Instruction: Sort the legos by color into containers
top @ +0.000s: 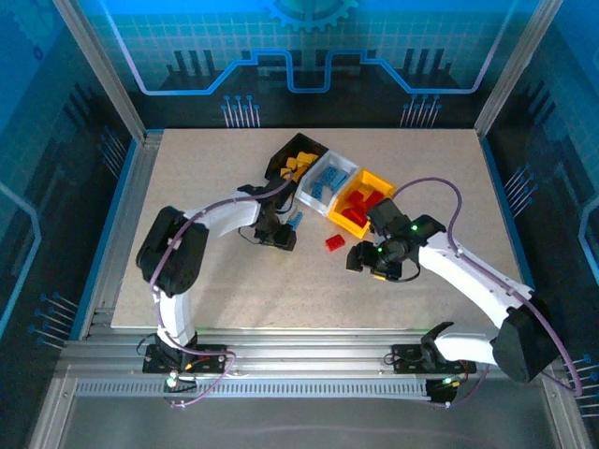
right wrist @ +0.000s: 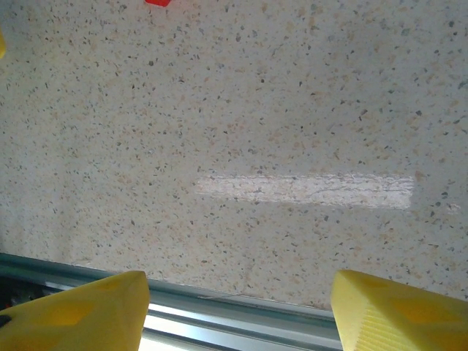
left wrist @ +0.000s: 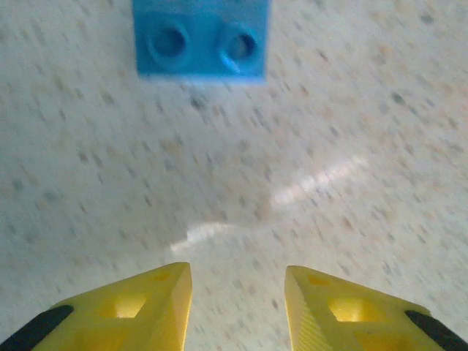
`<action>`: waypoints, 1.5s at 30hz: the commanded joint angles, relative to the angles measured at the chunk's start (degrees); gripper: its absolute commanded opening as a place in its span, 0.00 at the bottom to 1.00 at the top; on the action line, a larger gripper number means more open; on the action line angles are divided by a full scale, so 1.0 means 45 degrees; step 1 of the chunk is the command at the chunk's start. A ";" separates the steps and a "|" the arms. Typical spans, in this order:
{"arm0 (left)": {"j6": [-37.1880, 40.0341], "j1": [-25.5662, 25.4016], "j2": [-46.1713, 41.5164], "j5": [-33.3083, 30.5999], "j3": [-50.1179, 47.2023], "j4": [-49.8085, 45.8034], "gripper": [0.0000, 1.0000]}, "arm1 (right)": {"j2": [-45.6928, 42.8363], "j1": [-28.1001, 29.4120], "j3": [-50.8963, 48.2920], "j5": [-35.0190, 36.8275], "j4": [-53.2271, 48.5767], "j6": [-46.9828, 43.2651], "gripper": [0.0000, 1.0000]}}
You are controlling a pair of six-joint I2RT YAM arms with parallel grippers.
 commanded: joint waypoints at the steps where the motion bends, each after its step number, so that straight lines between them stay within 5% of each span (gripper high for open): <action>1: -0.1700 -0.0070 -0.1207 0.2161 -0.0827 0.1080 0.39 | -0.0523 0.0193 -0.0438 0.0308 0.0066 0.0535 0.68; 5: -0.2303 -0.0049 -0.1705 0.2573 -0.0739 0.1213 0.39 | -0.0913 0.0176 -0.0863 0.0346 0.0297 0.0853 0.68; 8: -0.1572 0.0005 -0.1355 0.1065 0.0078 0.0229 0.61 | -0.1050 0.0176 -0.1106 0.0355 0.0387 0.0950 0.68; 11: -0.0120 0.0071 -0.0300 -0.0206 0.1412 -0.0795 0.64 | -0.1062 0.0171 -0.1141 0.0292 0.0430 0.0920 0.68; 15: 0.1216 0.0121 0.1131 -0.1512 0.3245 -0.1625 0.65 | -0.0994 0.0147 -0.0953 0.0301 0.0227 0.0720 0.68; 29: 0.2228 0.0233 0.4200 -0.2644 0.6071 -0.2280 0.64 | -0.0645 -0.0625 -0.0784 -0.0104 -0.0177 0.0031 0.68; 34: 0.2392 0.0231 0.4937 -0.2690 0.6828 -0.2512 0.58 | -0.0299 -0.0644 -0.0784 -0.0253 -0.0060 0.0034 0.68; 45: 0.2117 0.0228 0.5178 -0.2532 0.7109 -0.2690 0.23 | 0.0640 -0.0588 -0.0087 -0.0455 0.0281 0.0029 0.68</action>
